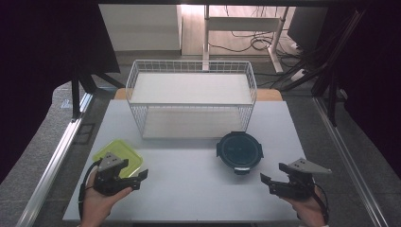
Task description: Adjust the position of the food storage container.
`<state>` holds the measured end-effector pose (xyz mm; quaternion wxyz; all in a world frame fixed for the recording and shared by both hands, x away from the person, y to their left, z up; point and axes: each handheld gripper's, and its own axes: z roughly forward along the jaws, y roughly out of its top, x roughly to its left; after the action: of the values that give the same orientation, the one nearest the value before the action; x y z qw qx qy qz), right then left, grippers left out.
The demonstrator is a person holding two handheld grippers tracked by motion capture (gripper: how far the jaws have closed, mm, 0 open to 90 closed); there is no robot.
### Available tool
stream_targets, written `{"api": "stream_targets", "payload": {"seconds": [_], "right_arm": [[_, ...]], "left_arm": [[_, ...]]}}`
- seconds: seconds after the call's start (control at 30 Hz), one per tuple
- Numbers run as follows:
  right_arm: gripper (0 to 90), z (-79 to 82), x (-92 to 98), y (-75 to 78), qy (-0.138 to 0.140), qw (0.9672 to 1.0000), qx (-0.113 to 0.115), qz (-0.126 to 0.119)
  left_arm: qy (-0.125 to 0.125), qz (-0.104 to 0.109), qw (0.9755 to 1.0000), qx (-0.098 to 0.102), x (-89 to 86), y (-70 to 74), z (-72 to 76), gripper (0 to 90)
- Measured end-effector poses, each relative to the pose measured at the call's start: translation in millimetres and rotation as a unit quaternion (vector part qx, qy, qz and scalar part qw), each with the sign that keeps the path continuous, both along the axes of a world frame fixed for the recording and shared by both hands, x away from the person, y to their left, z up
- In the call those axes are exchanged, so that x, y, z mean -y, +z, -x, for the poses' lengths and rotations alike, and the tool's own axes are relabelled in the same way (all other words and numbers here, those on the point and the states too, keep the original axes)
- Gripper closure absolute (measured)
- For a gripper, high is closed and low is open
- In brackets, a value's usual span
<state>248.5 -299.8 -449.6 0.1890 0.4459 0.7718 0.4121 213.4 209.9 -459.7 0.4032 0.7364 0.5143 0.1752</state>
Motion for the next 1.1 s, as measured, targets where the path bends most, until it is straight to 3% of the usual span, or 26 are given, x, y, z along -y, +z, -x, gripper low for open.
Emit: {"api": "stream_targets", "payload": {"seconds": [0.5, 0.7, 0.87, 1.1], "right_arm": [[24.2, -0.9, -7.2, -0.8, 0.009, 0.9998, -0.011, 0.011], [24.8, -5.8, -6.7, -1.6, 0.010, 0.9998, -0.015, 0.012], [24.9, -7.5, -5.0, 3.1, 0.000, 0.9999, -0.017, -0.004], [26.1, -6.7, -7.3, 11.6, 0.001, 0.9998, -0.019, -0.007]], "left_arm": [[-0.009, 0.010, 0.9999, -0.001, -1.2, -0.2, 0.8, 18.4], [-0.017, 0.001, 0.9999, 0.001, 0.5, 0.3, 0.2, 18.3], [-0.008, 0.004, 1.0000, 0.002, -2.9, 1.0, 5.7, 18.4], [-0.008, 0.003, 1.0000, 0.002, -2.2, -0.1, 8.2, 18.4]]}}
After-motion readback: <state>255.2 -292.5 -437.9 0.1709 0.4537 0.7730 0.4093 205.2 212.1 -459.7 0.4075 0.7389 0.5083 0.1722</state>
